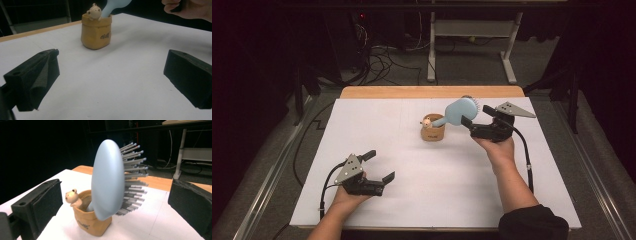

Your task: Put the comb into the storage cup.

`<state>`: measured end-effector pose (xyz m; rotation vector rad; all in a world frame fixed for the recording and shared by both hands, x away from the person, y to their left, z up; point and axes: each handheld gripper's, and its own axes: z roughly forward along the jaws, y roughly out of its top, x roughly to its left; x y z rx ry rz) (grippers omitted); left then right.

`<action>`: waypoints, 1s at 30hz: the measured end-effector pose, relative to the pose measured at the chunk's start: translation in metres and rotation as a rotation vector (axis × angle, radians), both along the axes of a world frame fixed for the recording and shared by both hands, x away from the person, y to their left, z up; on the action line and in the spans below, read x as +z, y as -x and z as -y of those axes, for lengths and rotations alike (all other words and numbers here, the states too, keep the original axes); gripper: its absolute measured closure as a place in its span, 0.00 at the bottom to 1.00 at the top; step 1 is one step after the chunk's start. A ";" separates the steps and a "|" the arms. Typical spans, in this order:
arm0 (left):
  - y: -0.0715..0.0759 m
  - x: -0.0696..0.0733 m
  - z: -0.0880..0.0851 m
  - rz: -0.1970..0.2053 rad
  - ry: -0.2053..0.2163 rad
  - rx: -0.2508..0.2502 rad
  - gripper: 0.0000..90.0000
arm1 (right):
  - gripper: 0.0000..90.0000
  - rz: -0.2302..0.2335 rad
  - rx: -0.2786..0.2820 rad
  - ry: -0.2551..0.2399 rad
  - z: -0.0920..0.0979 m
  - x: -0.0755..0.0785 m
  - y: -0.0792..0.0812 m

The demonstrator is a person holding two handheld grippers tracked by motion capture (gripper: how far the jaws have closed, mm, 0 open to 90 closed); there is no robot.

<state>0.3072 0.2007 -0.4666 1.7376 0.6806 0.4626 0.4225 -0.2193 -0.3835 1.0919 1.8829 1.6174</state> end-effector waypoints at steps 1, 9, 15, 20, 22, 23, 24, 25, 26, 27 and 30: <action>0.000 0.000 0.000 0.000 0.000 0.002 0.01 | 0.00 0.009 0.000 0.002 0.001 0.000 0.003; -0.001 0.000 -0.003 -0.005 0.006 0.013 0.01 | 0.00 0.020 0.006 0.019 0.006 -0.006 0.018; -0.001 0.001 -0.005 -0.002 0.009 0.018 0.01 | 0.00 0.019 0.005 0.055 0.010 -0.013 0.028; -0.002 0.001 -0.010 -0.004 0.014 0.032 0.01 | 0.00 0.036 0.005 0.061 0.014 -0.020 0.037; -0.002 0.001 -0.012 -0.004 0.017 0.038 0.01 | 0.00 0.046 0.001 0.064 0.017 -0.023 0.043; -0.002 0.002 -0.012 -0.002 0.018 0.041 0.01 | 0.00 0.045 0.002 0.067 0.017 -0.024 0.044; -0.002 0.002 -0.013 -0.002 0.020 0.043 0.01 | 0.00 0.039 0.006 0.071 0.018 -0.025 0.047; -0.002 0.002 -0.014 0.000 0.023 0.045 0.01 | 0.00 0.048 0.006 0.068 0.020 -0.026 0.050; -0.002 0.003 -0.015 0.000 0.024 0.048 0.01 | 0.00 0.051 0.007 0.071 0.021 -0.027 0.053; -0.002 0.003 -0.016 0.000 0.026 0.050 0.01 | 0.00 0.055 0.008 0.078 0.022 -0.029 0.056; -0.002 0.004 -0.018 0.000 0.032 0.054 0.01 | 0.00 0.062 0.012 0.076 0.027 -0.033 0.066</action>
